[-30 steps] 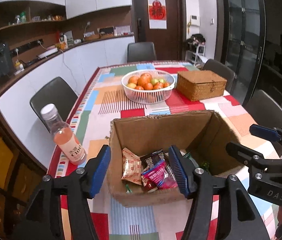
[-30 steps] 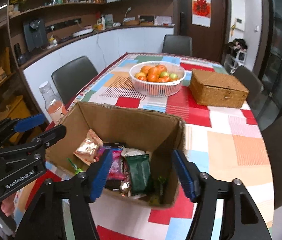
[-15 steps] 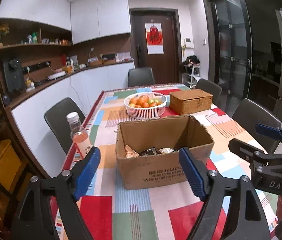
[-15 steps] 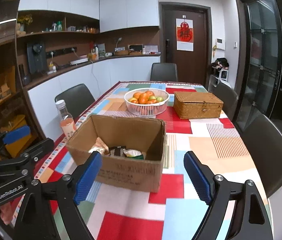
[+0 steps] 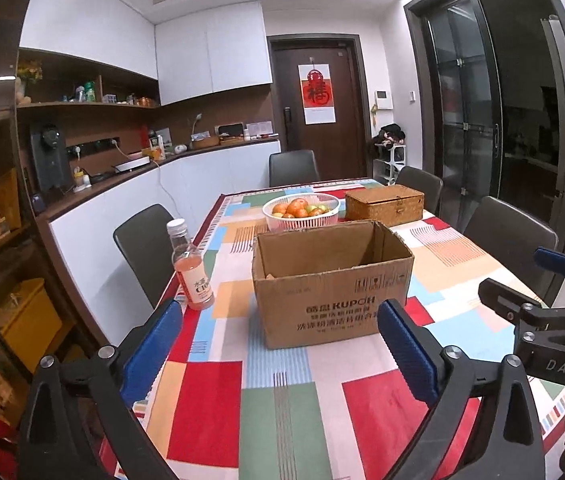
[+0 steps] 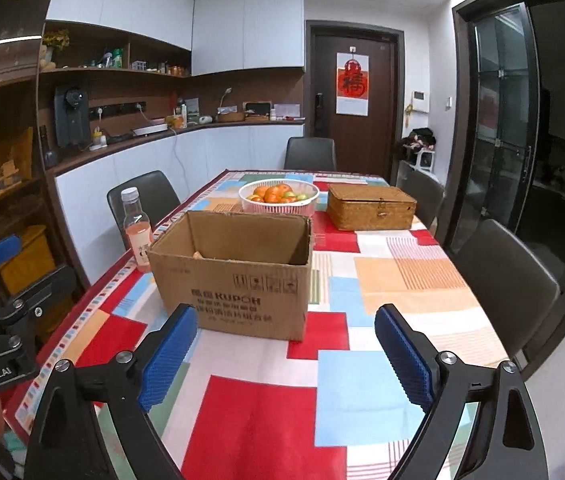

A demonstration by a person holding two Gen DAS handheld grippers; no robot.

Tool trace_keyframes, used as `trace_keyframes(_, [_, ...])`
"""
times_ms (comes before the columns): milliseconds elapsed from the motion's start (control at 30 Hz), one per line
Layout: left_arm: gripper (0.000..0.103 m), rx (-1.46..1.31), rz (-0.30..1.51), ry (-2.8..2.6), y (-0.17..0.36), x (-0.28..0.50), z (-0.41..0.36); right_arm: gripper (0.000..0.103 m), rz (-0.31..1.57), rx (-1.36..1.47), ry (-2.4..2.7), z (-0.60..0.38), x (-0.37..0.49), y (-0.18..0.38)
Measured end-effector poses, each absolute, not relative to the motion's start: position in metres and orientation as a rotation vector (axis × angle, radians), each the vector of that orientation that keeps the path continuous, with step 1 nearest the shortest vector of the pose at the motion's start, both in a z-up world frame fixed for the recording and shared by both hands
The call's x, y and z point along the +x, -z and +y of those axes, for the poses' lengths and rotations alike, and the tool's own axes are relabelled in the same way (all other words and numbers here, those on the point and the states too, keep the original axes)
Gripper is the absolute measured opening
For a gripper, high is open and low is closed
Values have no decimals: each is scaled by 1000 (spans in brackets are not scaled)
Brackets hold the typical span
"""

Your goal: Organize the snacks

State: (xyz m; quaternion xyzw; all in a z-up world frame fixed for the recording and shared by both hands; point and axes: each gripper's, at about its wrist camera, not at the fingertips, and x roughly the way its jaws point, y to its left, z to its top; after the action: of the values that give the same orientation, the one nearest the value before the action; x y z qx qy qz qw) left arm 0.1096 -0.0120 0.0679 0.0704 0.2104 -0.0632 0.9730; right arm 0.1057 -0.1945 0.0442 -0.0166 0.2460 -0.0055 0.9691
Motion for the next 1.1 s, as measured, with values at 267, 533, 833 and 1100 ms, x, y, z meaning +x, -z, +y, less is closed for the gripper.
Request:
trace_keyframes(267, [103,147,403,116,-73,88,-9,92,475,-51,15,-192,83,-49])
trace_keyframes(533, [103,142,411,103,-74,81,-9,93,460,-48,6,-191,73,-53])
trace_keyframes(833, [103,135,408,103,-75,76,-7,93,451,-48,-2,-189,68,-53])
trace_keyframes(1100, [103,131,412,114,-75,74,-8,93,439,-55,-2,-189,66,-55])
